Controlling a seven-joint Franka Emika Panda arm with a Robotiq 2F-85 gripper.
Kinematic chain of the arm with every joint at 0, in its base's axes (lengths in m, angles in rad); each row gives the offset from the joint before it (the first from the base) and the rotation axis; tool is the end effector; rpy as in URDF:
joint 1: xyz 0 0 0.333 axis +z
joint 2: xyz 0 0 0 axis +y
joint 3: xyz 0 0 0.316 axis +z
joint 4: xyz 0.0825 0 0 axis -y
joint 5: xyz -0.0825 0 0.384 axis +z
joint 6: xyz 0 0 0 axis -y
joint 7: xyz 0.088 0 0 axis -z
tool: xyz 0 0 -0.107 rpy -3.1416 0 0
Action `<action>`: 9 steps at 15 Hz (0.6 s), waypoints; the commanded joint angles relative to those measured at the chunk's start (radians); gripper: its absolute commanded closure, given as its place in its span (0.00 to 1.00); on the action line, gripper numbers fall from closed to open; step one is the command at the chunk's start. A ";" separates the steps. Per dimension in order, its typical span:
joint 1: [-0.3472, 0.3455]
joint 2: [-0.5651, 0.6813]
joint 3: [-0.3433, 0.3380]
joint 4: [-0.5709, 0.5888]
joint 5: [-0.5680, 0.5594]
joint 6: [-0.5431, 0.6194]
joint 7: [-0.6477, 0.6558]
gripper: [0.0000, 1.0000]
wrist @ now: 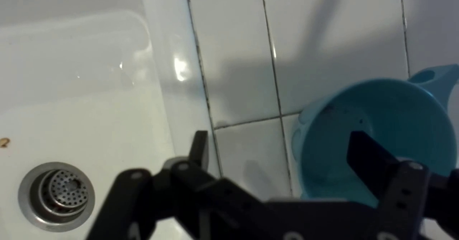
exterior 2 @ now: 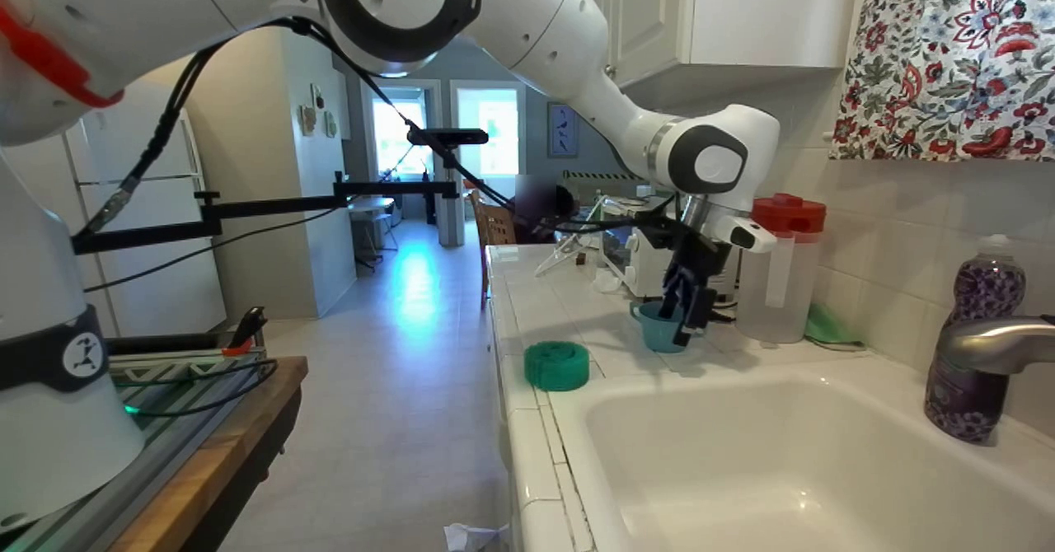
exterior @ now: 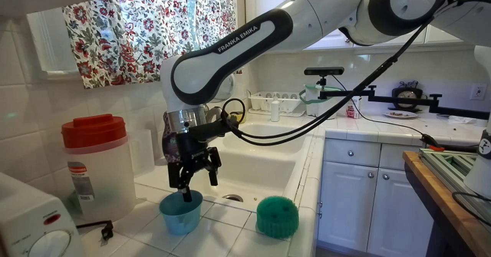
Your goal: Put the cup into the sink
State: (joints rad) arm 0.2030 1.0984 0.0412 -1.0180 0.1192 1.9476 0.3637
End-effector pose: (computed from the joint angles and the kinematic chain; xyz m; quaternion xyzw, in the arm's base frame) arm 0.7373 0.1811 0.1554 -0.9893 0.0953 0.1015 0.0442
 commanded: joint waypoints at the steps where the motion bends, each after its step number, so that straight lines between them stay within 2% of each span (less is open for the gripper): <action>1: 0.003 0.013 0.001 0.023 -0.002 -0.007 0.002 0.00; 9: 0.014 0.036 -0.005 0.064 -0.010 -0.037 0.021 0.00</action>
State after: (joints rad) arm 0.2102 1.1173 0.0412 -0.9823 0.1140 1.9352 0.3647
